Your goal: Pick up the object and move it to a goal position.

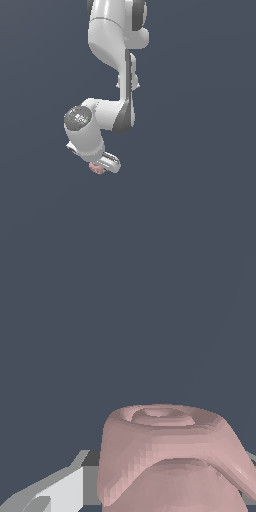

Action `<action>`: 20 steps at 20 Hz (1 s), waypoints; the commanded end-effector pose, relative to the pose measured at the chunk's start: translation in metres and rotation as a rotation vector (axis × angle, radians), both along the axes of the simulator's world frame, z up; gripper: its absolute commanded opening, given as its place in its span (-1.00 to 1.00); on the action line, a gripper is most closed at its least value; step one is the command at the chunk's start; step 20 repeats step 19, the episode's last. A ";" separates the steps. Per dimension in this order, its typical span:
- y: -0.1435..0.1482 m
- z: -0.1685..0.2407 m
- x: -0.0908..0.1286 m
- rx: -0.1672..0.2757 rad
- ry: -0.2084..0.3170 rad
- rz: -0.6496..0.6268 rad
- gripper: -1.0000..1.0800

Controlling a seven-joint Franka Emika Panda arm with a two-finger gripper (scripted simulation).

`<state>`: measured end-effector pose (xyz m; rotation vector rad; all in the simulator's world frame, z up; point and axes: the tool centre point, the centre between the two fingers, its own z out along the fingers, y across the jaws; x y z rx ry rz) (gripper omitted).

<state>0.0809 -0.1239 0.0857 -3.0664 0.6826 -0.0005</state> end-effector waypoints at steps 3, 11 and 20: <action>-0.025 0.005 0.015 0.000 0.000 0.001 -1.00; -0.050 0.010 0.029 0.000 0.000 0.001 -1.00; -0.056 0.011 0.034 0.000 0.000 0.001 -1.00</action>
